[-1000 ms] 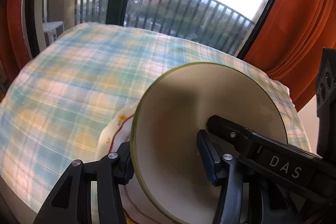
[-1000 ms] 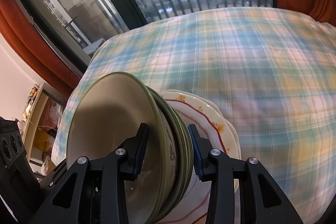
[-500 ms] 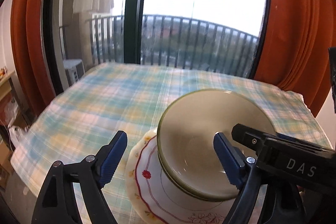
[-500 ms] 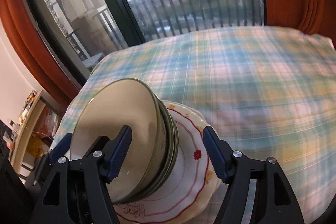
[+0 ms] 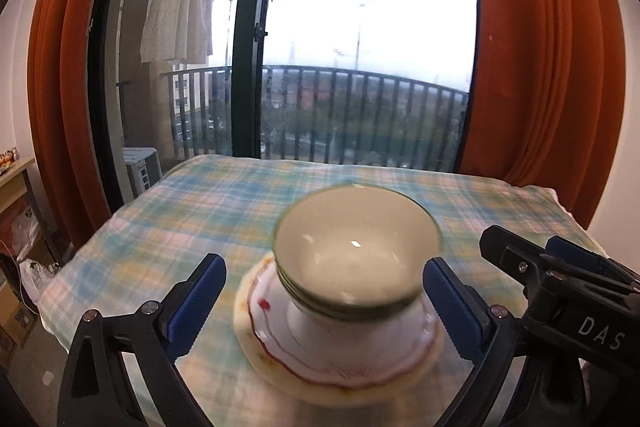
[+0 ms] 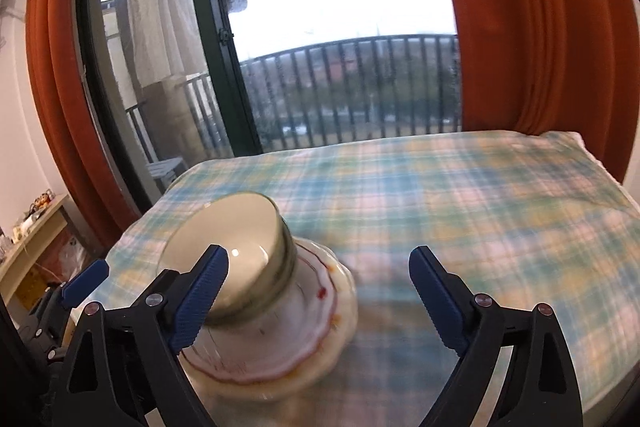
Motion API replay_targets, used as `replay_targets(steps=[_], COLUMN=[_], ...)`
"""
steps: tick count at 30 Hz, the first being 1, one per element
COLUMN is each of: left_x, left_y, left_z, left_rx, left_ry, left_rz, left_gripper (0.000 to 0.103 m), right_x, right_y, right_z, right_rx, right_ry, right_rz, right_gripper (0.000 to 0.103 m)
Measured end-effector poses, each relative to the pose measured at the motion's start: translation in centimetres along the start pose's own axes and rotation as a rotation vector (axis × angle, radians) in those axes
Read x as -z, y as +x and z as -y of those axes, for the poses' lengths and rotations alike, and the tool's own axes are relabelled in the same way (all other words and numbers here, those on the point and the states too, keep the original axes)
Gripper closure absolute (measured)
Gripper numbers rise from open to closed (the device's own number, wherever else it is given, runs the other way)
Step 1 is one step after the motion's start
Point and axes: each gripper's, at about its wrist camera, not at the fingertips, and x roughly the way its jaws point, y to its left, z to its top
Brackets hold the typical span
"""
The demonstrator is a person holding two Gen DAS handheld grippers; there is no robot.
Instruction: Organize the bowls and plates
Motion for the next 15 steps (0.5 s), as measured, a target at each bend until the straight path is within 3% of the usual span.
replay_targets(steps=[8, 15], left_x=[3.3, 5.3], left_y=[-3.1, -4.1], left_z=[2.5, 3.8], left_rx=[-0.022, -0.005], left_ry=[0.009, 0.010], left_rz=[0.050, 0.026], left_gripper=[0.000, 0.000], right_x=[3.3, 6.0], right_y=[-4.1, -6.6], right_z=[2.6, 4.9], right_rx=[0.072, 0.138], right_ry=[-0.023, -0.027], right_rz=[0.063, 0.088], right_gripper=[0.006, 0.004])
